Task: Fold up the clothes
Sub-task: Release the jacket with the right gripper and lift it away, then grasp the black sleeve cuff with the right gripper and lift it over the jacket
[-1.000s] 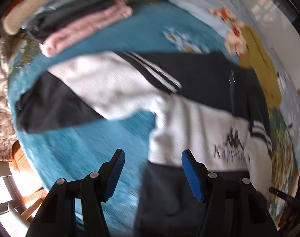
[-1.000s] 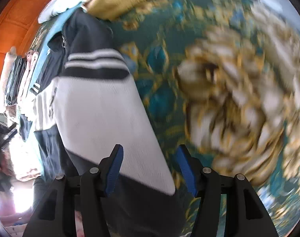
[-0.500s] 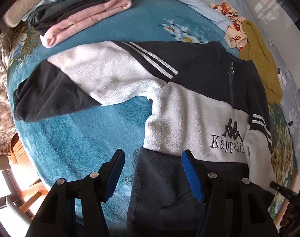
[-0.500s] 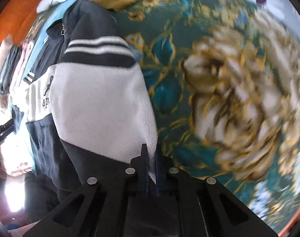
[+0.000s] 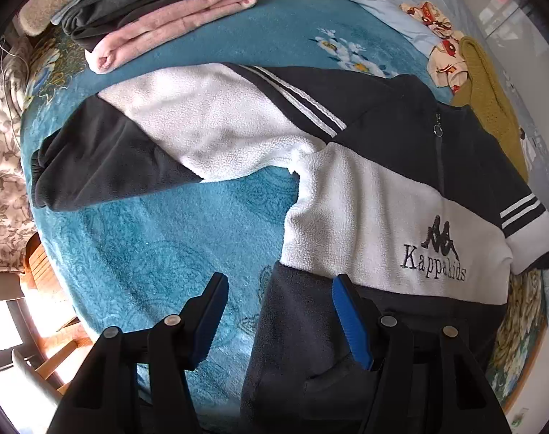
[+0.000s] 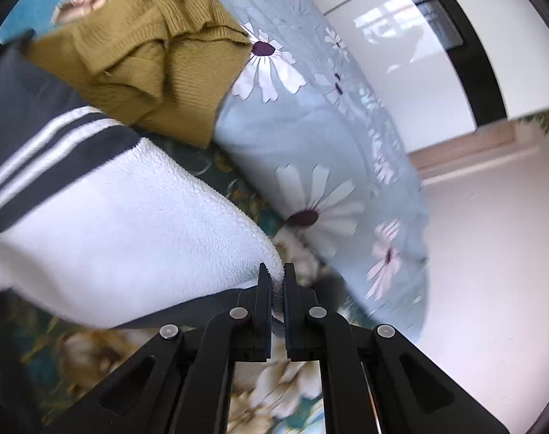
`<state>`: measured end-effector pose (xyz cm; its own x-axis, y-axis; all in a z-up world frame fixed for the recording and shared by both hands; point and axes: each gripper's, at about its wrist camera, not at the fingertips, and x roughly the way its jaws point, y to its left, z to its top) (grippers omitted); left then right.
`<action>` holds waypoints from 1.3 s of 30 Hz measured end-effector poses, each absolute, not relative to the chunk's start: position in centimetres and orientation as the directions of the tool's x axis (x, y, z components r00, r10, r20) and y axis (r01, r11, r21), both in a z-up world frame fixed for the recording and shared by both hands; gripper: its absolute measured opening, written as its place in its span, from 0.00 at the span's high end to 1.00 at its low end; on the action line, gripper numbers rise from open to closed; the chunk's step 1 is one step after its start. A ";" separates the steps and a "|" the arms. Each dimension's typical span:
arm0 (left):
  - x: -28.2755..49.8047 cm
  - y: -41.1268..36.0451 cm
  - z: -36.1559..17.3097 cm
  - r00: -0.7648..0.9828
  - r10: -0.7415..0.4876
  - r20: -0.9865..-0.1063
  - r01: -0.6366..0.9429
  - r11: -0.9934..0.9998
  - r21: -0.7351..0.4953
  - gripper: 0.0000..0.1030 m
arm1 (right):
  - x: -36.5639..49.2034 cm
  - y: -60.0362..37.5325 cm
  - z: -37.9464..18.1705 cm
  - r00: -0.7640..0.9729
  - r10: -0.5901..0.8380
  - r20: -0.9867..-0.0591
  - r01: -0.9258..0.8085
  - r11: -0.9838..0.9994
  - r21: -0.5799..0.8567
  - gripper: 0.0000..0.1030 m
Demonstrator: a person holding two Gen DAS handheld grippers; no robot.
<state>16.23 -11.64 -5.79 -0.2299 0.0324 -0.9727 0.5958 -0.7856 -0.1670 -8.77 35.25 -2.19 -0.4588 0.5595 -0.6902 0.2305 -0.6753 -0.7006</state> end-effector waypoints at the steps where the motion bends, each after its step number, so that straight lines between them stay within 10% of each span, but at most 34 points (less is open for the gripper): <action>1: 16.3 -11.8 -5.8 -0.228 0.032 -0.973 0.601 -0.782 -0.166 0.38 | -9.3 35.1 -2.9 -0.451 0.574 -0.684 0.240 -0.660 -0.712 0.96; 9: 16.8 -13.5 -6.6 -0.218 0.040 -0.975 0.650 -0.740 -0.175 0.38 | -10.3 35.2 -5.1 -0.437 0.592 -0.677 0.256 -0.640 -0.725 0.95; 14: 17.0 -13.4 -7.5 -0.208 0.058 -0.976 0.664 -0.725 -0.185 0.38 | -9.7 34.1 -3.0 -0.473 0.540 -0.697 0.257 -0.672 -0.695 0.53; 17: 17.4 -13.4 -7.6 -0.202 0.063 -0.977 0.668 -0.721 -0.185 0.38 | -9.5 35.5 -1.1 -0.477 0.490 -0.730 0.179 -0.759 -0.626 0.51; 23: 18.0 -13.9 -7.3 -0.221 0.062 -0.973 0.690 -0.695 -0.201 0.38 | -7.1 45.4 -0.7 -0.401 0.156 -0.903 -0.194 -0.977 -0.083 0.47; 29: 17.7 -13.5 -7.6 -0.308 0.186 -0.933 0.716 -0.601 -0.356 0.38 | -4.5 52.9 -5.5 -0.452 -0.133 -0.882 -0.518 -0.766 0.381 0.47; 39: 16.5 -12.2 -8.2 -0.271 0.183 -0.945 0.747 -0.580 -0.326 0.38 | -6.1 54.5 -11.2 -0.478 -0.228 -0.848 -0.648 -0.561 0.516 0.47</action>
